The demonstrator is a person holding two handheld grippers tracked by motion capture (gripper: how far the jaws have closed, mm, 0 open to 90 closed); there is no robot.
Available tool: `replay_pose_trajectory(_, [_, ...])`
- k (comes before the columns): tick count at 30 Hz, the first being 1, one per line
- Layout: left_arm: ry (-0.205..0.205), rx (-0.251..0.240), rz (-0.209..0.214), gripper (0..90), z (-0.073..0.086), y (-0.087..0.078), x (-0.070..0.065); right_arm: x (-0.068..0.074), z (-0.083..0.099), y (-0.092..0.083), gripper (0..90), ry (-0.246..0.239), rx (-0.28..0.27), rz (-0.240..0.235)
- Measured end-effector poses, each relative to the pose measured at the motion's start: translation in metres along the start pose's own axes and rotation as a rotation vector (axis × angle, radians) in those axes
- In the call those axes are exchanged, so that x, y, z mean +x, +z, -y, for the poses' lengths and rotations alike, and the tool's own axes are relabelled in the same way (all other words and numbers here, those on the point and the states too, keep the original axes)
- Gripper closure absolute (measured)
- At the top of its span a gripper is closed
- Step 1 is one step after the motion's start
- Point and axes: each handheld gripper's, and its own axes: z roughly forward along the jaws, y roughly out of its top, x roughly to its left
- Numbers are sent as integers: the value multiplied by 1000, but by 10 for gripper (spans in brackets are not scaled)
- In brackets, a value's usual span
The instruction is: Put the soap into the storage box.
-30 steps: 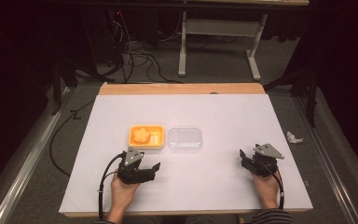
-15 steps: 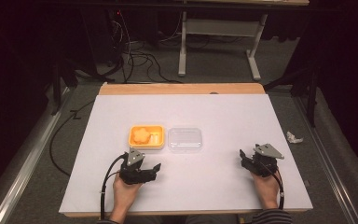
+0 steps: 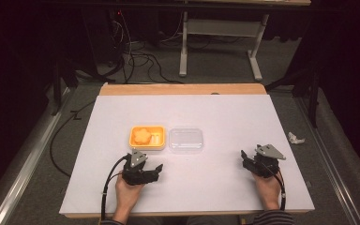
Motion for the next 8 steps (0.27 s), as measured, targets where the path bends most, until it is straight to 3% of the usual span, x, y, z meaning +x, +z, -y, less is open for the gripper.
replay_pose_trajectory(8, [11,-5,-7,213,1,0,-2,0,0,0,339,-1,2,0])
